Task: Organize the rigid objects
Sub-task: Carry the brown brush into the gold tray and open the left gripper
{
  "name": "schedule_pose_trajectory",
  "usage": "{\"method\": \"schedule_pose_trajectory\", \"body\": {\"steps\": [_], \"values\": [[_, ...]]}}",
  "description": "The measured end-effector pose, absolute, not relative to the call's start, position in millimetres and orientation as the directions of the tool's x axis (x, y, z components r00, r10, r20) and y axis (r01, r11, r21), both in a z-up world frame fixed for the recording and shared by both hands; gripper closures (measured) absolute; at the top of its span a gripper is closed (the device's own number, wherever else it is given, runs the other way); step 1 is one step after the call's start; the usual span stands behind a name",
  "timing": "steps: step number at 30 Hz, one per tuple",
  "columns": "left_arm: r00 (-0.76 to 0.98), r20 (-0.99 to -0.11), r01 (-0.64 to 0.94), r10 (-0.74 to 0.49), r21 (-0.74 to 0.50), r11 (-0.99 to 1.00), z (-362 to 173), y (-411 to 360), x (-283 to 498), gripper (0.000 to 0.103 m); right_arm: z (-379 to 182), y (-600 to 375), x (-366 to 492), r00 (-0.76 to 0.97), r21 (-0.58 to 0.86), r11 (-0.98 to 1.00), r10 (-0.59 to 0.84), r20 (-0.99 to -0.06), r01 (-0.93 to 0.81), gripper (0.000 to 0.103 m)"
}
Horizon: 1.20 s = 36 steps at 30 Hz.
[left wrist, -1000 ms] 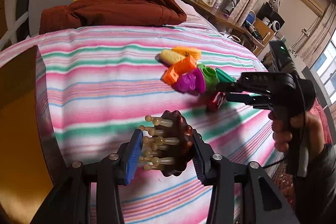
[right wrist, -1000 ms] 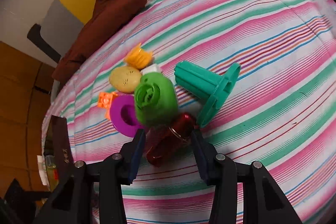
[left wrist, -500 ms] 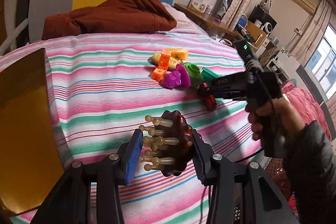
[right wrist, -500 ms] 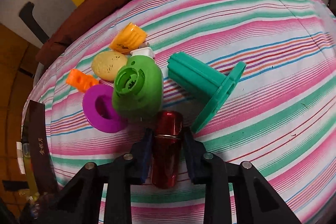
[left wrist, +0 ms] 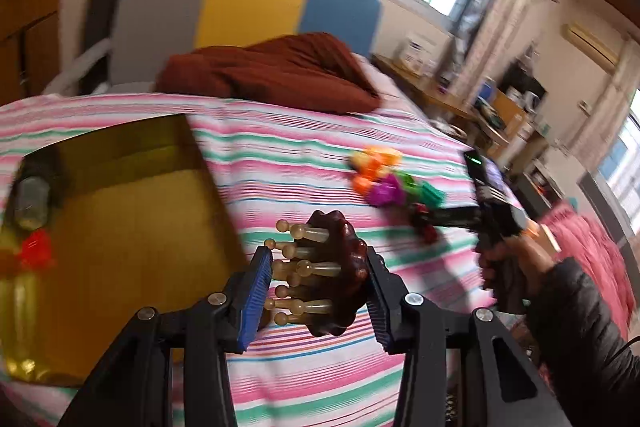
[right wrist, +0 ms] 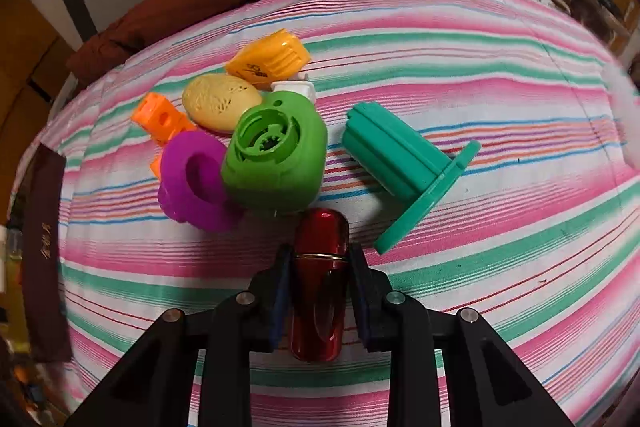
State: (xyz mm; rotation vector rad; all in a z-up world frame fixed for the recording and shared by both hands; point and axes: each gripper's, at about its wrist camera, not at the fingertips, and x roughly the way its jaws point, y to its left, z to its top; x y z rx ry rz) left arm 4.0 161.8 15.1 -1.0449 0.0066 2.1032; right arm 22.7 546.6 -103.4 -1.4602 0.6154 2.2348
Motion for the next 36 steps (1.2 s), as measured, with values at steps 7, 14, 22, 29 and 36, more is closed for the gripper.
{"method": "schedule_pose_trajectory", "body": {"steps": [7,14,22,29,36], "values": [[-0.496,-0.712,-0.456,0.496,-0.272,-0.847,2.1,82.9,-31.5,0.058,-102.9,541.4,19.6,-0.367,0.098,-0.844,0.123,-0.922,-0.528,0.075],[-0.554,-0.739,-0.331,0.384,-0.228,-0.916,-14.4,30.9,-54.6,0.058,-103.0,540.1,17.0,-0.362,0.069,-0.854,0.144,-0.921,-0.515,0.075],[-0.540,-0.793,-0.272,0.282,-0.153,-0.950,-45.2,5.9,-87.2,0.058,-99.6,528.7,24.7,-0.359,0.055,-0.857,0.156,-0.920,-0.512,0.075],[-0.546,-0.802,-0.264,0.242,-0.110,-0.958,-61.5,4.1,-114.6,0.058,-100.3,528.4,22.6,-0.357,0.046,-0.859,0.163,-0.920,-0.510,0.075],[-0.547,-0.807,-0.252,0.222,-0.094,-0.963,-60.3,7.8,-128.6,0.057,-96.3,525.4,27.8,-0.356,0.044,-0.859,0.165,-0.920,-0.510,0.075]]}}
